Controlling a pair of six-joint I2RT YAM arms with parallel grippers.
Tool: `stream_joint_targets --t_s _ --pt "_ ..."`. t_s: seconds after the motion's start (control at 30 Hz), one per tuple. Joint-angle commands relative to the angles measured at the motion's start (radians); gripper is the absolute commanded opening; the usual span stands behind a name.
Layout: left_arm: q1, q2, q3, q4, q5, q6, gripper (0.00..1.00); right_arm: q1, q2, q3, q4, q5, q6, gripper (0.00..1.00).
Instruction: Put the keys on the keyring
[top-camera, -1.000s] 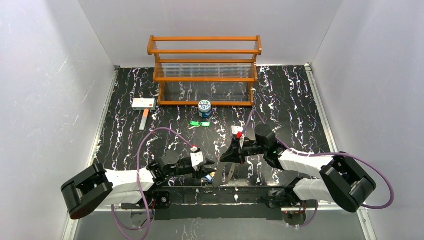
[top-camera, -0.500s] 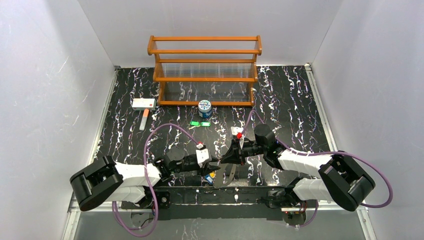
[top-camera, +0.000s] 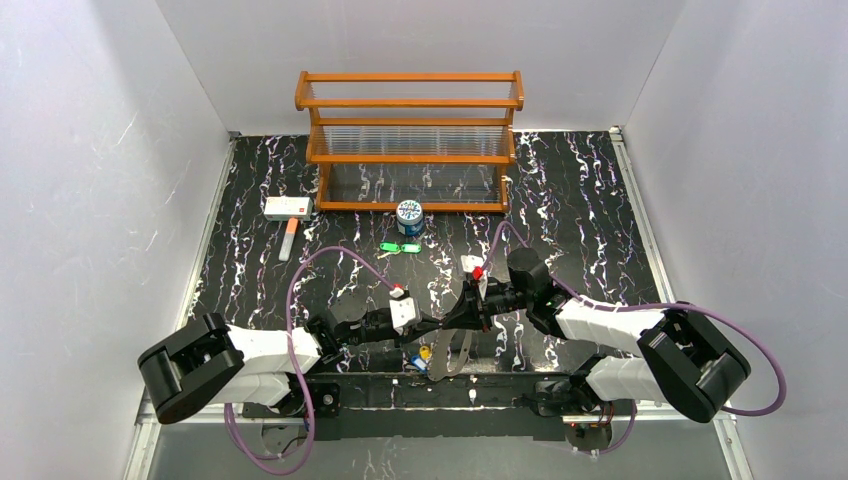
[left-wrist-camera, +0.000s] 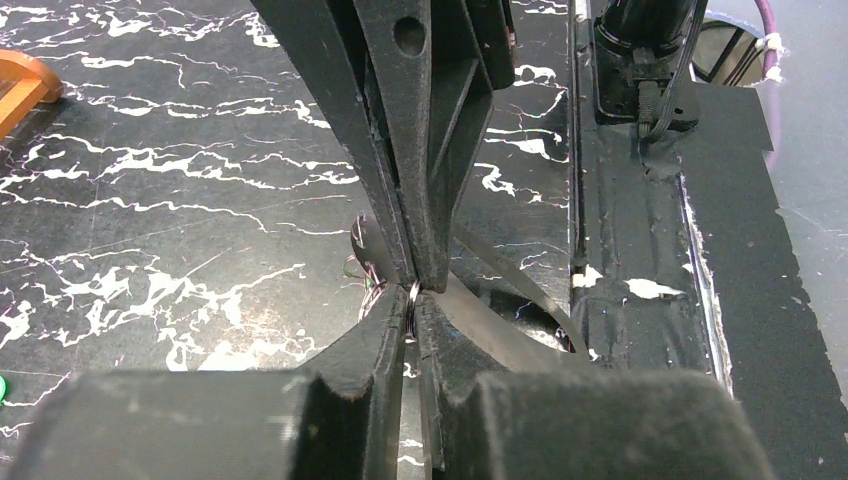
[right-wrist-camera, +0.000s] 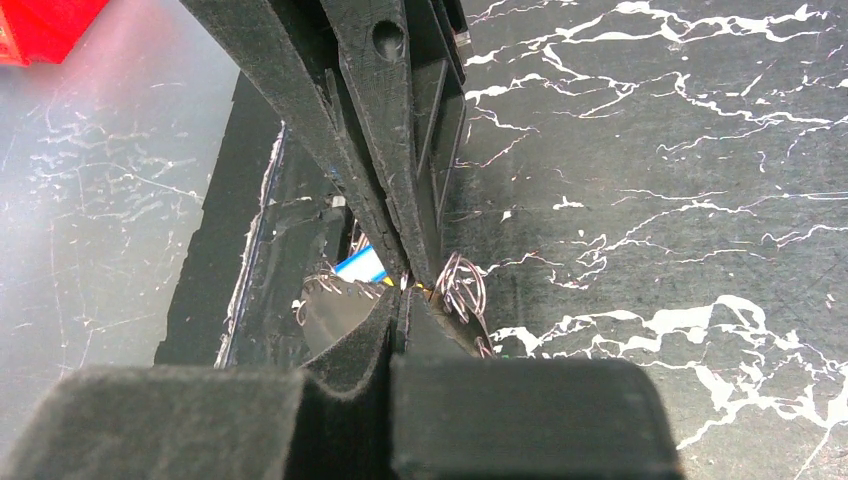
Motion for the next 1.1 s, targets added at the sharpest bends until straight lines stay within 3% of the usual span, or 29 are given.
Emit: stream_joint_targets --t_s 0.0,0.17,0.5,0.63,0.77,0.83,0.97,1.07 --pt "-0.004 -0.004 -0.009 0.029 0.025 0.019 0.07 0.005 -0.026 0.049 0.015 -0.025 -0.015 0.01" --pt "-0.003 0.007 -0.017 0.031 0.008 0.03 0.2 0.006 -0.042 0.049 0.006 -0.025 -0.015 0.01" --pt "-0.003 0.023 -0.016 0.029 -0.022 0.043 0.2 0.005 -0.048 0.052 -0.002 -0.028 -0.017 0.01" --pt "-0.004 0.01 -0.025 0.03 -0.043 0.052 0.14 0.005 -0.05 0.055 -0.004 -0.032 -0.019 0.01" --pt "-0.004 0.002 -0.035 0.03 -0.059 0.056 0.01 0.005 -0.05 0.057 -0.004 -0.034 -0.018 0.01" --pt "-0.004 0.002 -0.036 0.03 -0.062 0.055 0.0 0.005 -0.052 0.057 -0.004 -0.035 -0.018 0.01" --pt "-0.004 -0.006 -0.042 0.028 -0.075 0.052 0.16 0.006 -0.056 0.055 -0.004 -0.036 -0.017 0.01" --pt "-0.003 -0.013 -0.045 0.029 -0.078 0.059 0.18 0.005 -0.062 0.055 -0.004 -0.034 -0.017 0.01"
